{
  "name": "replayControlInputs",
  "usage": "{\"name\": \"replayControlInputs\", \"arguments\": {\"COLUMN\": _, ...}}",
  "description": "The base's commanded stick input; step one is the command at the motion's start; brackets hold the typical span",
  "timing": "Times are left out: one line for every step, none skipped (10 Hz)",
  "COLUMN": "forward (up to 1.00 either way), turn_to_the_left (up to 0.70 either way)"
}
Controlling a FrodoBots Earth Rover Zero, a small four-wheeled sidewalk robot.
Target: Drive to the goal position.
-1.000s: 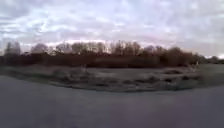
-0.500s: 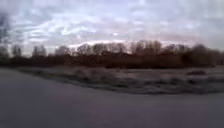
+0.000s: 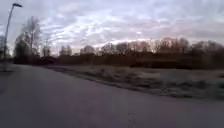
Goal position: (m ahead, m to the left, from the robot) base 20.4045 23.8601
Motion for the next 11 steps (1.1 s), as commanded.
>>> {"name": "replayControlInputs", "arguments": {"forward": 0.00, "turn_to_the_left": 1.00}}
{"name": "replayControlInputs", "arguments": {"forward": 0.00, "turn_to_the_left": 1.00}}
{"name": "replayControlInputs", "arguments": {"forward": 0.00, "turn_to_the_left": 1.00}}
{"name": "replayControlInputs", "arguments": {"forward": 0.00, "turn_to_the_left": 1.00}}
{"name": "replayControlInputs", "arguments": {"forward": 0.00, "turn_to_the_left": 1.00}}
{"name": "replayControlInputs", "arguments": {"forward": 0.28, "turn_to_the_left": 0.63}}
{"name": "replayControlInputs", "arguments": {"forward": 0.65, "turn_to_the_left": 0.40}}
{"name": "replayControlInputs", "arguments": {"forward": 1.00, "turn_to_the_left": 0.31}}
{"name": "replayControlInputs", "arguments": {"forward": 1.00, "turn_to_the_left": 0.08}}
{"name": "replayControlInputs", "arguments": {"forward": 1.00, "turn_to_the_left": 0.01}}
{"name": "replayControlInputs", "arguments": {"forward": 1.00, "turn_to_the_left": 0.01}}
